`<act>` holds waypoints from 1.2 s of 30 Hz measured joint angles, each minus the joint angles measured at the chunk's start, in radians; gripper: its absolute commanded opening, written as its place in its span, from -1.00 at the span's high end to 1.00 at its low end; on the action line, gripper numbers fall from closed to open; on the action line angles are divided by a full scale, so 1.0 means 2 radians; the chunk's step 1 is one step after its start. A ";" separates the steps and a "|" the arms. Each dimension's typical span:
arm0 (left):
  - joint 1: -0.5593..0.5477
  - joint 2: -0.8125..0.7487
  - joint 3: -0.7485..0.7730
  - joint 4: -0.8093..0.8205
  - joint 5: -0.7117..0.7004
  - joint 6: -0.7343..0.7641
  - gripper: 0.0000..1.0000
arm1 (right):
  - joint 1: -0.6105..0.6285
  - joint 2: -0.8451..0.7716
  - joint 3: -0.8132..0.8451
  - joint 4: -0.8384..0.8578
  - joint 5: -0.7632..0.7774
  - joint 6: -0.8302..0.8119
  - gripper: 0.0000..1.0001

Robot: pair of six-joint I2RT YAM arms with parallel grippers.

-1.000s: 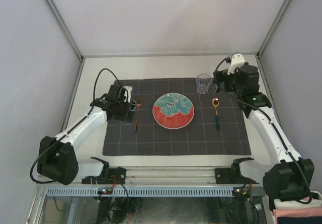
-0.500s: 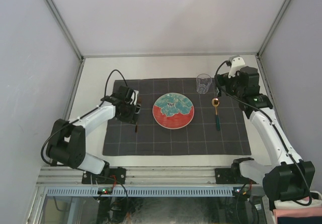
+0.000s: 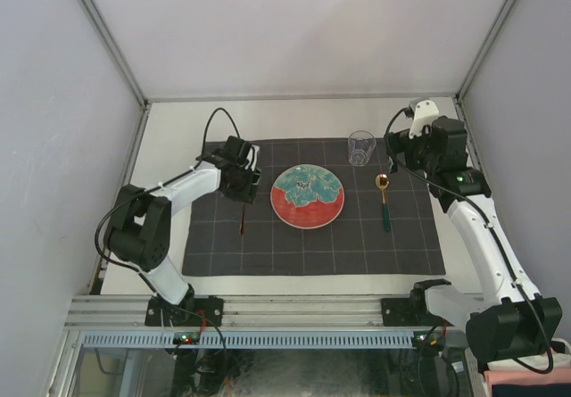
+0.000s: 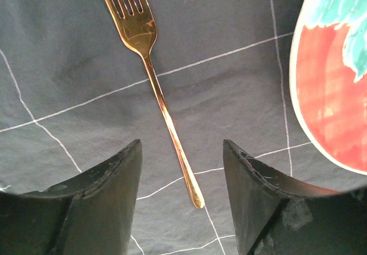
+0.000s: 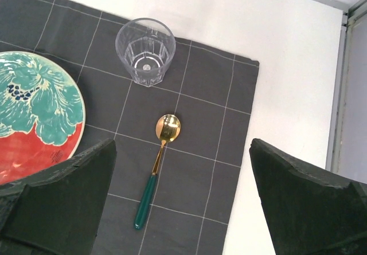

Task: Set the dinner table for one person
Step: Adjust the fork on the napkin.

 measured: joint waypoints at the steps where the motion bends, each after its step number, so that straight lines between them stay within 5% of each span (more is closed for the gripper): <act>1: 0.000 0.003 0.000 0.000 0.000 -0.001 -0.22 | -0.002 0.000 0.004 -0.002 0.000 -0.001 -0.99; 36: 0.000 0.016 -0.025 0.012 0.002 -0.002 0.28 | -0.005 0.010 0.026 -0.015 -0.013 -0.002 -0.99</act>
